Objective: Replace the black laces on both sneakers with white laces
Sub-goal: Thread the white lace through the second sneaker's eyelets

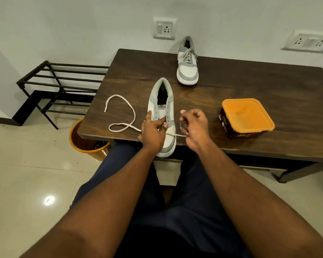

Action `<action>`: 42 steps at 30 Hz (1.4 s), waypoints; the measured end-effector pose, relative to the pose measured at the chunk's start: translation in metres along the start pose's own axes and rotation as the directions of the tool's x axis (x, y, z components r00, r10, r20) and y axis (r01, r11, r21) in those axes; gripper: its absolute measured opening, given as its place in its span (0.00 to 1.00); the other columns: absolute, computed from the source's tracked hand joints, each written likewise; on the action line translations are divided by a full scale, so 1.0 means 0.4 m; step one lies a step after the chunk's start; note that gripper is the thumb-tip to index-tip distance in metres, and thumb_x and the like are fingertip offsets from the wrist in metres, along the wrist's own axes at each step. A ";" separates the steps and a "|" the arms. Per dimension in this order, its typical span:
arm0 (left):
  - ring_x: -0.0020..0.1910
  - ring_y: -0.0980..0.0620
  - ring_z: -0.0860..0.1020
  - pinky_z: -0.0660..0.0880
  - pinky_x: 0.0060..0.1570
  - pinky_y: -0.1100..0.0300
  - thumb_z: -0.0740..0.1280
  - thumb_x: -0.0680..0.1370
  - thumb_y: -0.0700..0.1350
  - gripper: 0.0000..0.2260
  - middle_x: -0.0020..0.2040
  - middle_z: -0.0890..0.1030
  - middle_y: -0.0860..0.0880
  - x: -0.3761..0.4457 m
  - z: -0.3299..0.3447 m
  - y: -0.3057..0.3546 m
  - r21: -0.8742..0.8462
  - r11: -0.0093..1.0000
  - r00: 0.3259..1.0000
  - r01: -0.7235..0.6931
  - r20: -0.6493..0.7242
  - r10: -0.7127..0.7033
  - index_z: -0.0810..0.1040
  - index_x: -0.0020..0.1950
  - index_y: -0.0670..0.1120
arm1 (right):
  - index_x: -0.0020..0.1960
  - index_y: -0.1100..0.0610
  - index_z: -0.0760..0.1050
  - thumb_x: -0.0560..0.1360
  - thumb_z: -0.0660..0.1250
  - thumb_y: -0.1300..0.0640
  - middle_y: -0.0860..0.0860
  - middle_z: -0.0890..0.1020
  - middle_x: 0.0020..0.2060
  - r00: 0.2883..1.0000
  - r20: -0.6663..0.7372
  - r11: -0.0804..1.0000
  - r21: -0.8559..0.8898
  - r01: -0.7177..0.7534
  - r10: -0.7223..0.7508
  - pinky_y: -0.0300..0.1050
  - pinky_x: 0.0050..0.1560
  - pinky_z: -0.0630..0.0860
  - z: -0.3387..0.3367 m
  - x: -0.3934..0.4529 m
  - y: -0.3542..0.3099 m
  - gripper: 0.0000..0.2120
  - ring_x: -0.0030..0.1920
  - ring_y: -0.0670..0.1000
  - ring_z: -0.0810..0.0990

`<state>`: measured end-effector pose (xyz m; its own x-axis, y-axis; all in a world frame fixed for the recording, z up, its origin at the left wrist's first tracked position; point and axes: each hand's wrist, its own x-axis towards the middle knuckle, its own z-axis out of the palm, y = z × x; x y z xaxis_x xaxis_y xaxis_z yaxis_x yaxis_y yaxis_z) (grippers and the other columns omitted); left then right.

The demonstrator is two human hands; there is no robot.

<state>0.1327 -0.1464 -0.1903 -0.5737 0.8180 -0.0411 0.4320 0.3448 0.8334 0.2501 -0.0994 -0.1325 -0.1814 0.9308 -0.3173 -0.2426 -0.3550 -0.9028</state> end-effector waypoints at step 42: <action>0.65 0.50 0.65 0.56 0.55 0.54 0.70 0.75 0.58 0.07 0.73 0.65 0.63 -0.112 -0.001 0.065 -0.018 0.985 0.980 0.174 -0.096 -0.175 0.84 0.51 0.61 | 0.45 0.61 0.82 0.72 0.69 0.67 0.53 0.82 0.41 0.830 0.329 0.395 -0.760 0.516 -0.450 0.28 0.40 0.66 -0.082 -0.001 0.086 0.05 0.42 0.48 0.77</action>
<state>0.1694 -0.1741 -0.1668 -0.7044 0.6971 -0.1334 0.3129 0.4737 0.8232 0.2730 -0.1090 -0.1730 -0.3552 0.9038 0.2389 0.5349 0.4061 -0.7409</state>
